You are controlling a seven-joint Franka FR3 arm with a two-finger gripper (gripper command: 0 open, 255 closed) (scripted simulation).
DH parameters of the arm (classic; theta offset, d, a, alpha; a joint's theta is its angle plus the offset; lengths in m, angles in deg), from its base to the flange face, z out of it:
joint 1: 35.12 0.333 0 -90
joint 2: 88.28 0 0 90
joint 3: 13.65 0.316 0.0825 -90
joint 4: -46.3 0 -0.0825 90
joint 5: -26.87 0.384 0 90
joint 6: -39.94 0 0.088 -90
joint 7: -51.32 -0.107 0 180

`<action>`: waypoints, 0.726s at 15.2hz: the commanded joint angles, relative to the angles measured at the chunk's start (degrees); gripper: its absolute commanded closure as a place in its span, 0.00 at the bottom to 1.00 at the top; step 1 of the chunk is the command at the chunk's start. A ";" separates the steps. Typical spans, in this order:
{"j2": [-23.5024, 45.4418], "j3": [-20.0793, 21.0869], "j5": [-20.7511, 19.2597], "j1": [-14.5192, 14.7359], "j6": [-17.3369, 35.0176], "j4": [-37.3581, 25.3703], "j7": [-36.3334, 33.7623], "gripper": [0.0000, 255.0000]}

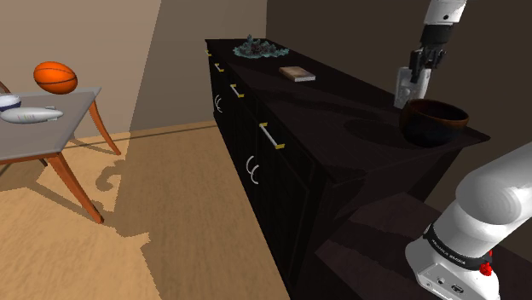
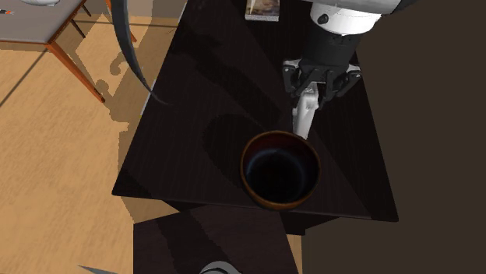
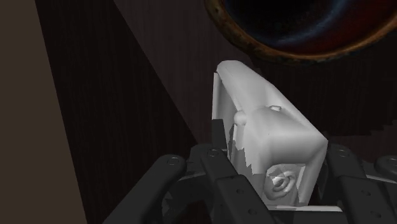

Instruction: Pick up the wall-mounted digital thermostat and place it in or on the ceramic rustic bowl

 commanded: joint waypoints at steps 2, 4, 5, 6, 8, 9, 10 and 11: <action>0.40 0.05 0.17 0.08 -2.38 -2.79 0.30 1.00; 0.72 0.12 0.30 0.15 -3.90 -4.63 0.43 1.00; 0.90 0.15 0.37 0.19 -4.66 -5.56 0.50 1.00; 1.09 0.18 0.44 0.23 -5.43 -6.51 0.58 1.00; 1.52 0.21 0.59 0.30 -6.96 -8.46 0.74 1.00; 1.75 0.22 0.66 0.34 -7.73 -9.46 0.82 1.00; 2.00 0.23 0.74 0.38 -8.50 -10.47 0.91 1.00; 2.27 0.23 0.82 0.41 -9.28 -11.50 1.01 1.00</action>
